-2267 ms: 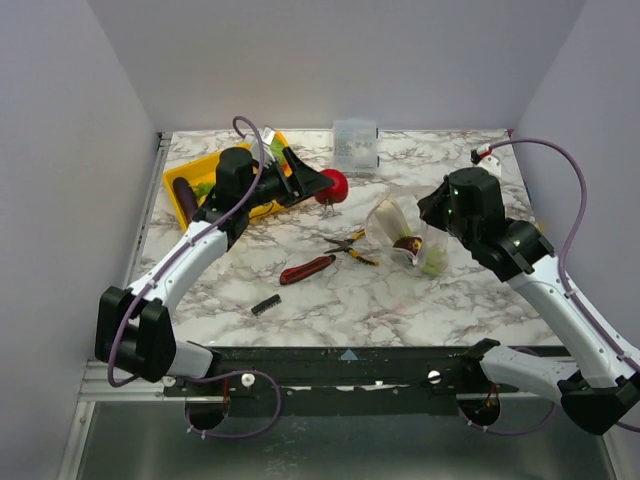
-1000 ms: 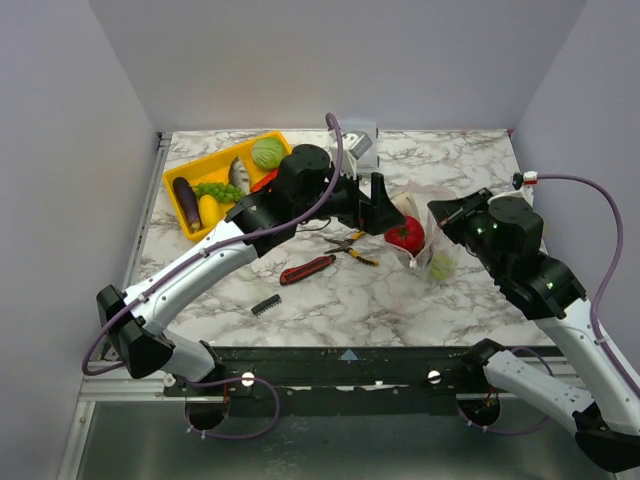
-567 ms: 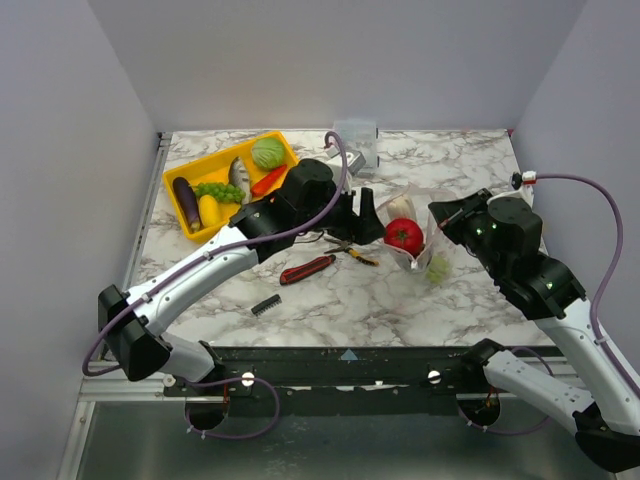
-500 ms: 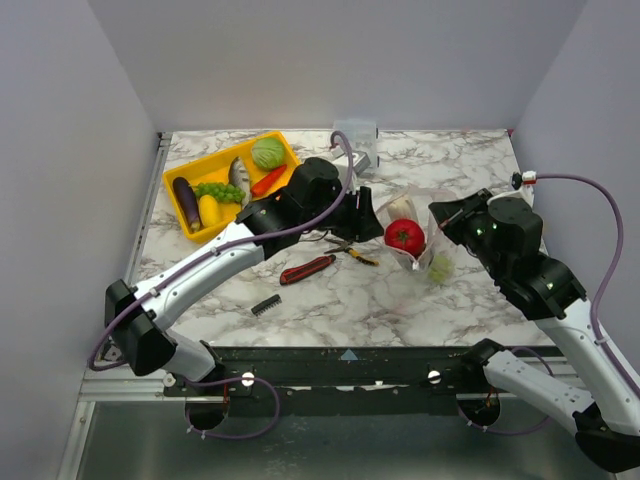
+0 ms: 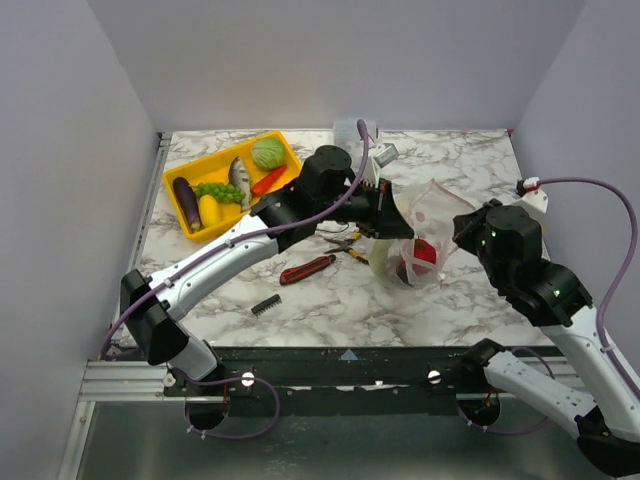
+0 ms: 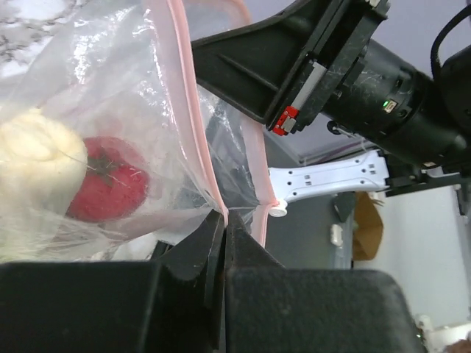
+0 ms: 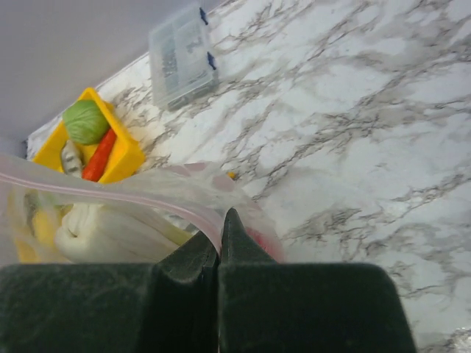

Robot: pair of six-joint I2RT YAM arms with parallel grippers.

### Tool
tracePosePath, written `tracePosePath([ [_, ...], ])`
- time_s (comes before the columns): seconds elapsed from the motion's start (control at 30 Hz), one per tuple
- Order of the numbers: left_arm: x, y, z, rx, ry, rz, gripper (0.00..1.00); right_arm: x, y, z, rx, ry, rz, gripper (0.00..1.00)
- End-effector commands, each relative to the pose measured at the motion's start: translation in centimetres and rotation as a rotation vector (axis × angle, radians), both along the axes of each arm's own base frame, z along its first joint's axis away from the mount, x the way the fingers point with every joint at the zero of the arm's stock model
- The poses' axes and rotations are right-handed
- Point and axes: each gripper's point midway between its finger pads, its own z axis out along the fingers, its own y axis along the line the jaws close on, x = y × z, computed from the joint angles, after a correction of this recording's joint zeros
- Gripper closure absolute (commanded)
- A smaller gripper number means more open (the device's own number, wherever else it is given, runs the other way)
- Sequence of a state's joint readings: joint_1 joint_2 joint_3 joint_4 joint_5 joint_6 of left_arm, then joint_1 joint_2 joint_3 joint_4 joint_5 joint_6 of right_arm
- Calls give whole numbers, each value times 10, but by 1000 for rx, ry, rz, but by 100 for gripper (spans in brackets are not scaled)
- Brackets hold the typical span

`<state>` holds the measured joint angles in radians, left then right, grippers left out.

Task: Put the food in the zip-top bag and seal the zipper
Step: Place the fake vegetable in the zipper food storage bag, then pick up the fake fruit from the bin.

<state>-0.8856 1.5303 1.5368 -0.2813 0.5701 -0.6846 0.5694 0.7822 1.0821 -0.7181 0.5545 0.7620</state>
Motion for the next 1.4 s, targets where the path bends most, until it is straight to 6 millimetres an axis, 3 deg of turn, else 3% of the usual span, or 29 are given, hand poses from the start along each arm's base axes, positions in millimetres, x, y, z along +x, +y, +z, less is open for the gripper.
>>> tracePosePath([
  [0.0,-5,-4,3,-57,74,-63,100,-11,-35,11,-108,-42,-101,100],
  [0.2,7,-1,-16,-20,111,-26,99,-8,-21,6,-66,-32,-52,100],
  [0.33,21,14,-24,13,99,26,64,-8,-22,12,-61,-62,-49,100],
  [0.5,43,49,-33,34,68,101,54,-3,-20,5,-78,-44,-56,100],
  [0.67,73,111,-45,49,39,259,48,2,-15,-1,-81,-38,-39,100],
  [0.93,125,232,-76,198,-1,637,31,9,-10,-7,-107,-43,-22,100],
  [1.1,165,332,-122,406,57,1009,31,12,-7,-10,-118,-40,-12,100],
  [1.2,177,394,-158,610,132,1272,30,12,-5,-9,-116,-47,-1,100],
  [1.37,193,446,-200,736,198,1450,27,11,-6,-8,-113,-56,1,100],
])
